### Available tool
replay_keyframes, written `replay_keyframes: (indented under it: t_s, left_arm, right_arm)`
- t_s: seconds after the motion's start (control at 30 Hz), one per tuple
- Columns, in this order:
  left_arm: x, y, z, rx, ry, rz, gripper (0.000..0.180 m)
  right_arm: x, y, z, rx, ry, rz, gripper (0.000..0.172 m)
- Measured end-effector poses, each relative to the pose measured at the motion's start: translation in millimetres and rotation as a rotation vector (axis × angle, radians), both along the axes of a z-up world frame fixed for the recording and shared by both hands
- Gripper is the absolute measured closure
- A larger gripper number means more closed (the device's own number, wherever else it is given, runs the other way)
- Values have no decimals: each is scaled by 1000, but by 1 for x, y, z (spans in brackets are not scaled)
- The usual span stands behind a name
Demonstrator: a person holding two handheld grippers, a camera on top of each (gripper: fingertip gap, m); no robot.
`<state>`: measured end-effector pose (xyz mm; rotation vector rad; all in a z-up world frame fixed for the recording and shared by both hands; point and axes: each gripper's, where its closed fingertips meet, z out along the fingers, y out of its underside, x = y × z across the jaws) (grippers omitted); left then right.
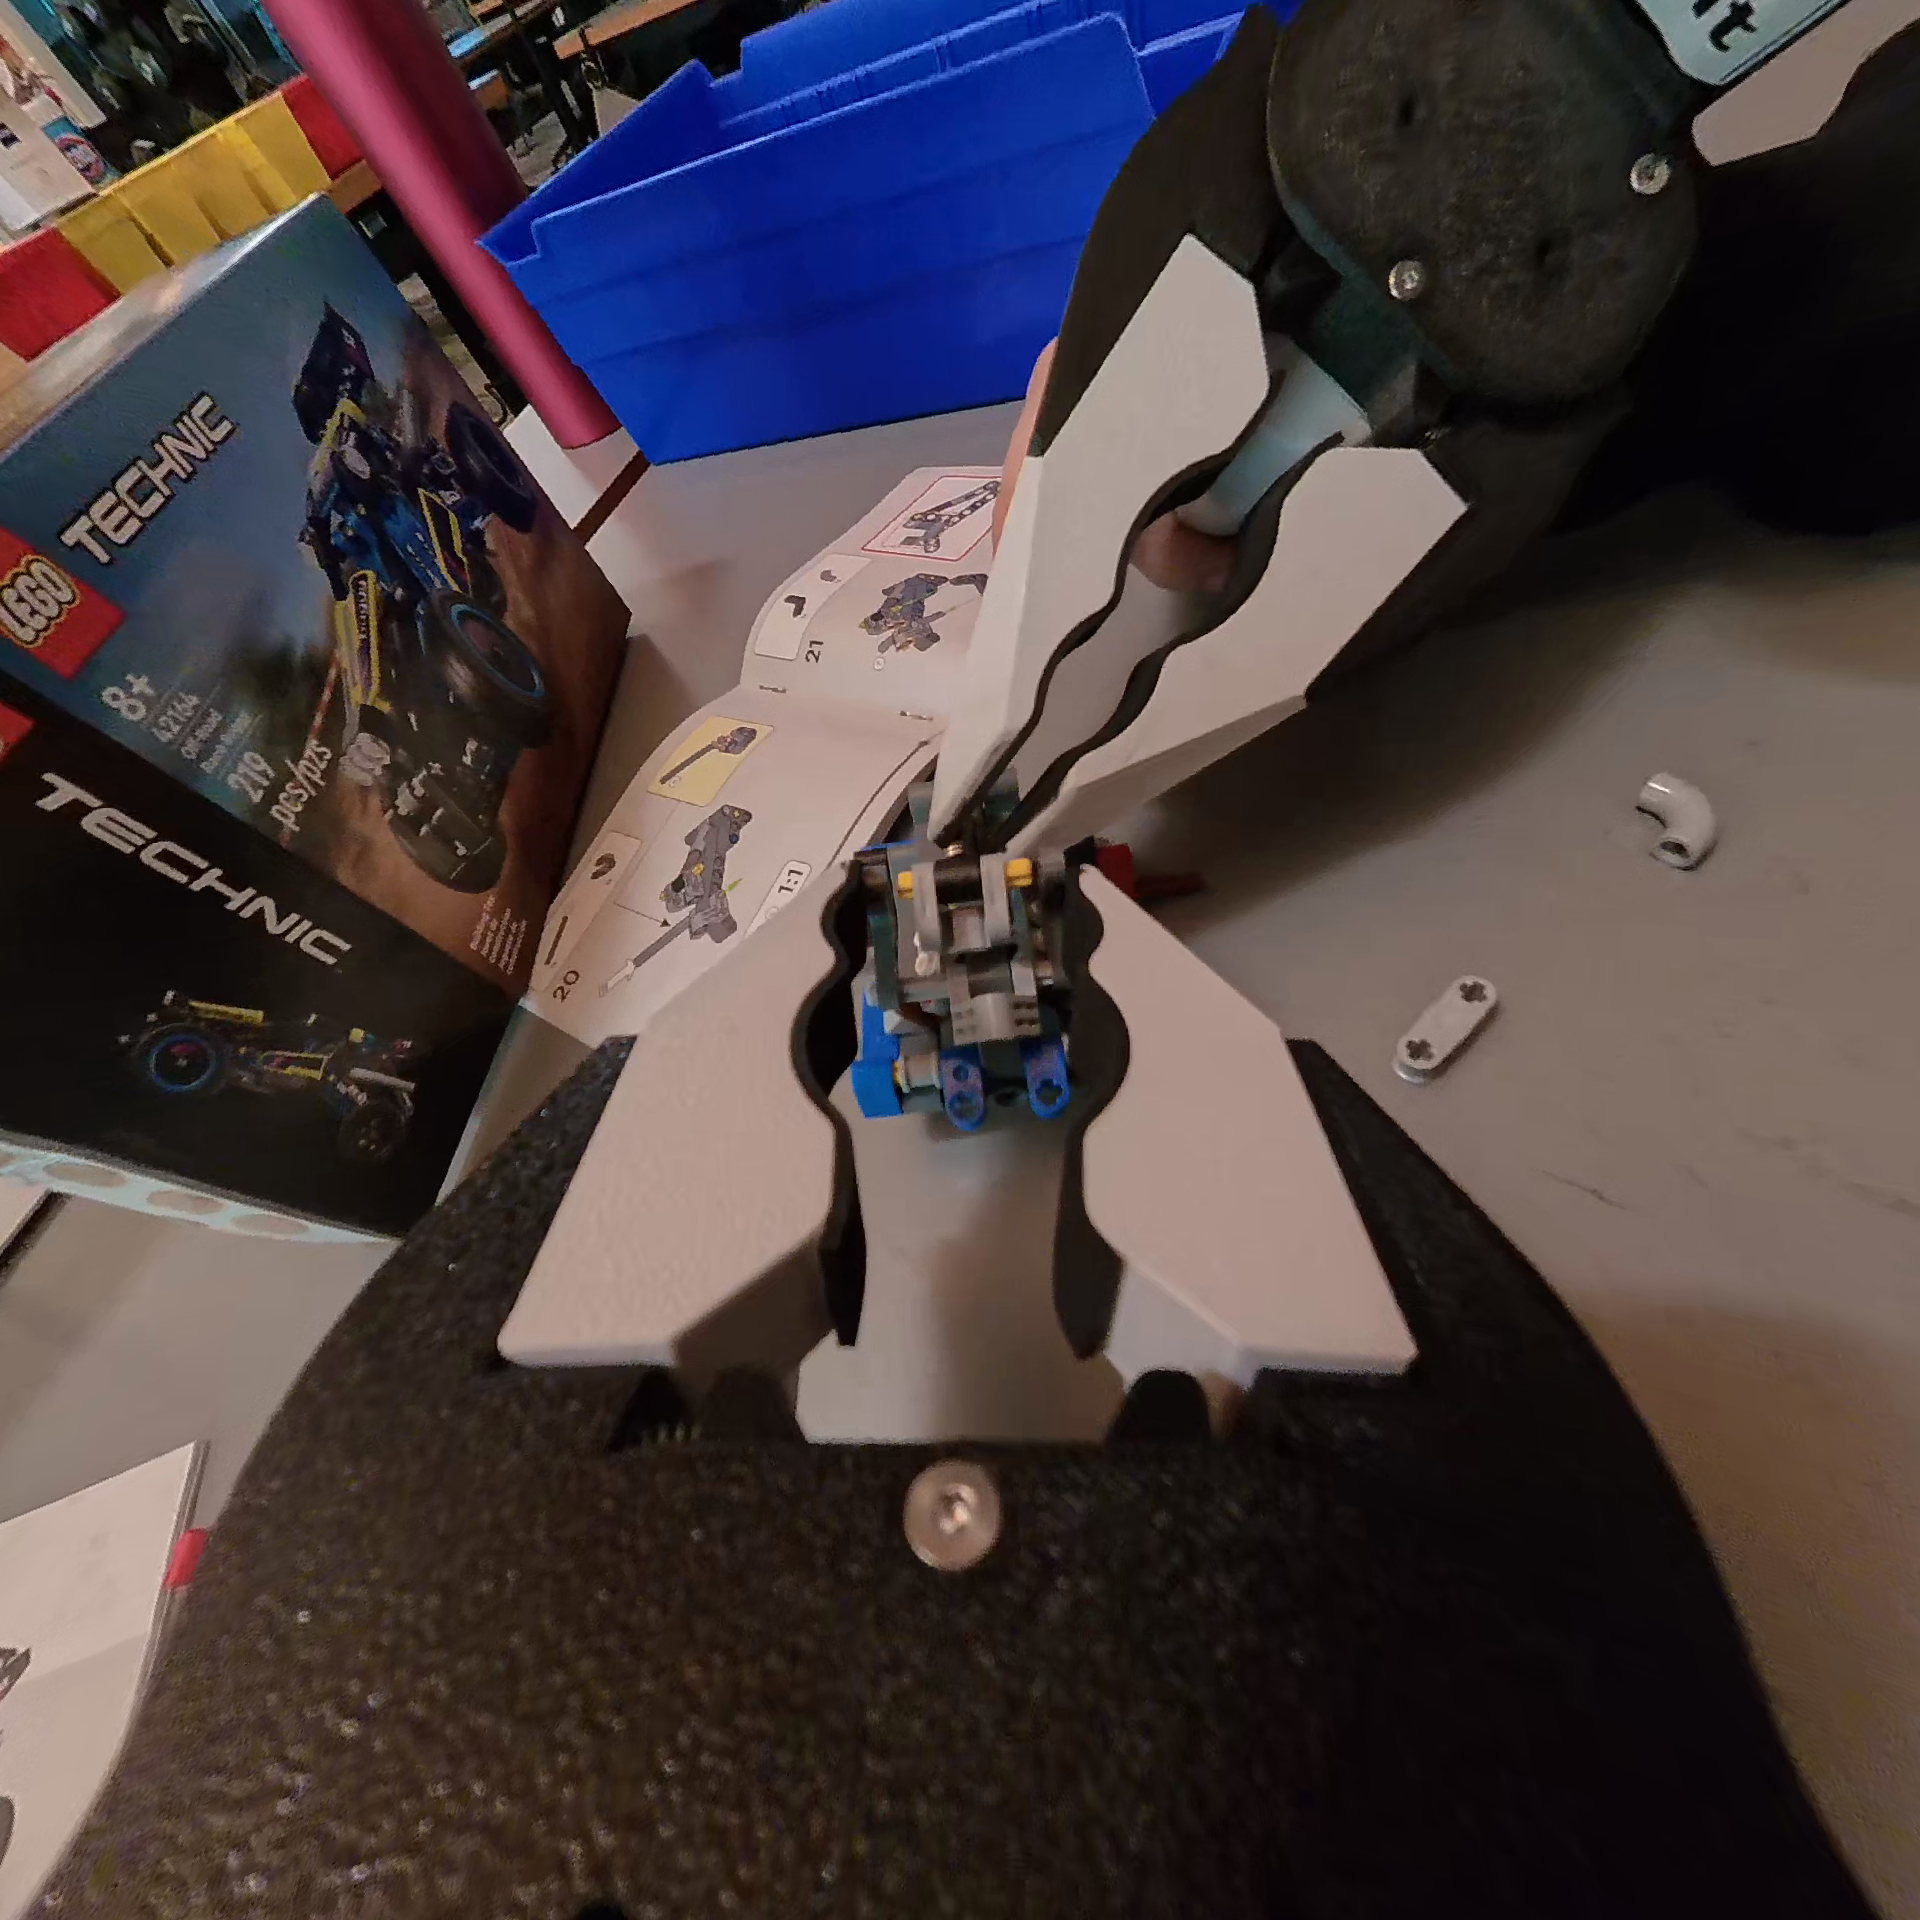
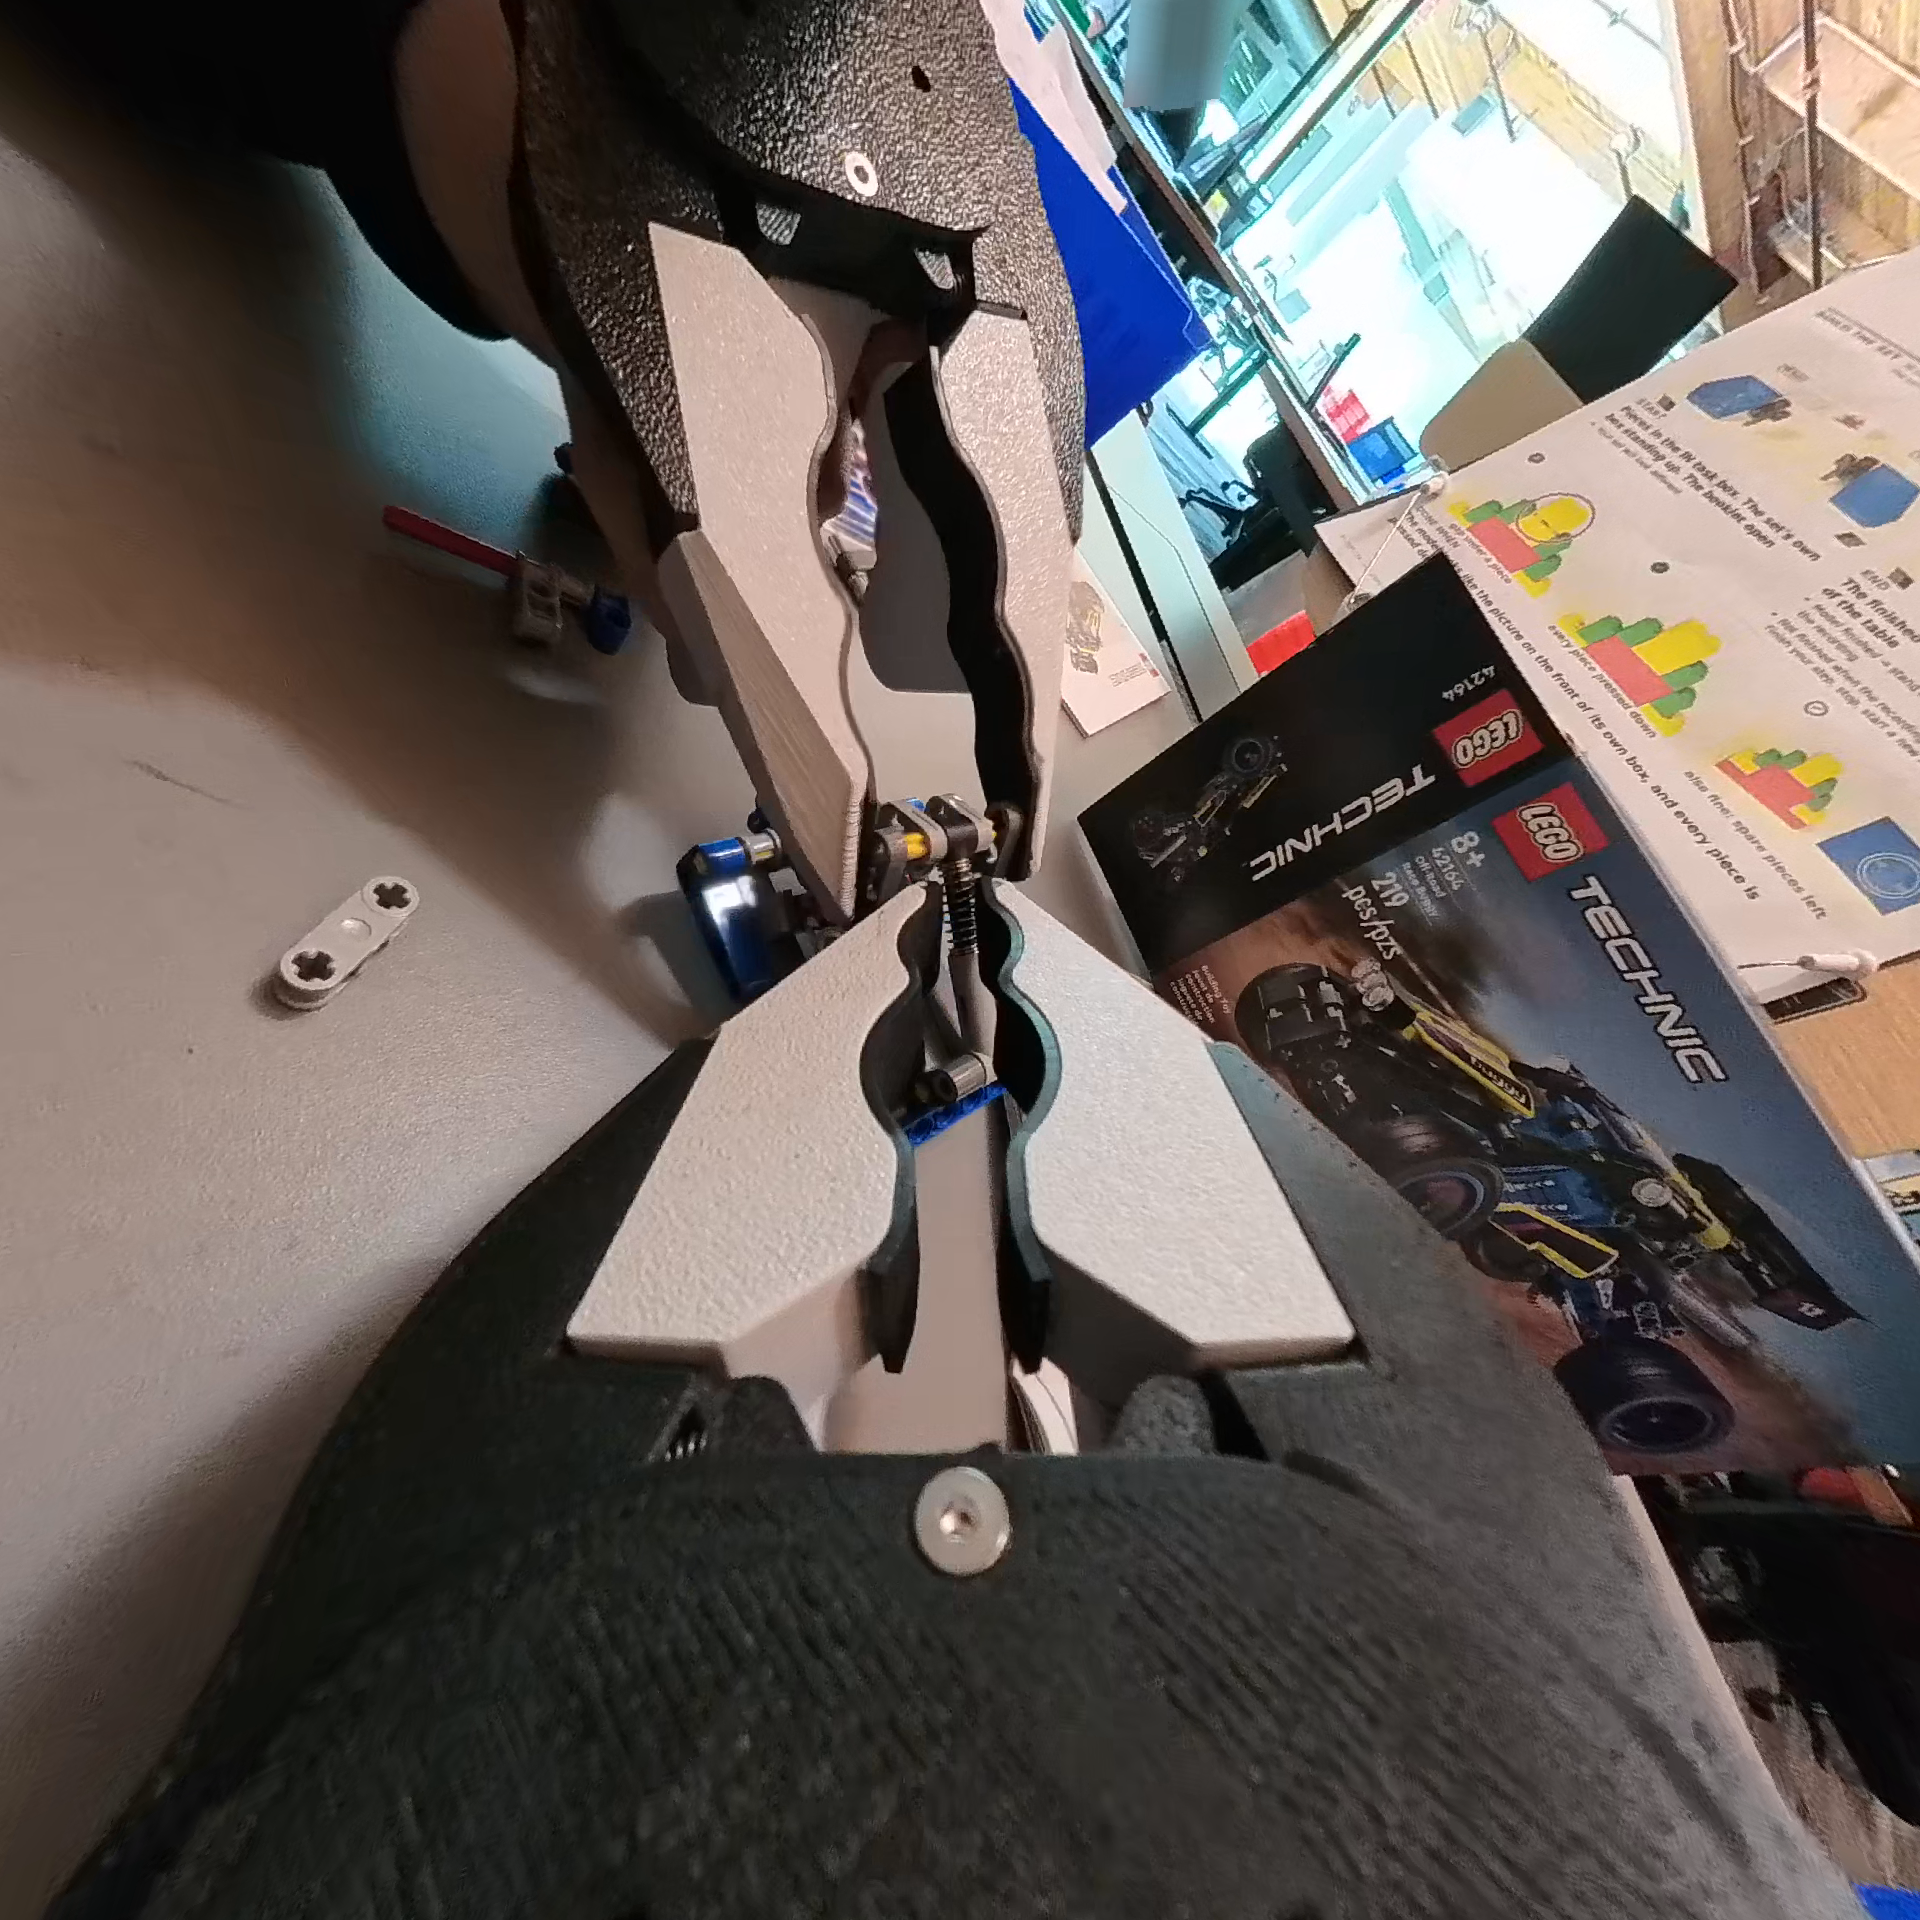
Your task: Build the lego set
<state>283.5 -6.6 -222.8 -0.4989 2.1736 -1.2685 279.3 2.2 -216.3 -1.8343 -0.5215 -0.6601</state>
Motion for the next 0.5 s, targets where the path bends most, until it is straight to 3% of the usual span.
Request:
replay_keyframes:
  t_s: [0.5]
  left_arm:
    - [1, 2, 3, 0, -38, -11, 148]
  right_arm:
    - [2, 1, 1, -10, -88, -22, 169]
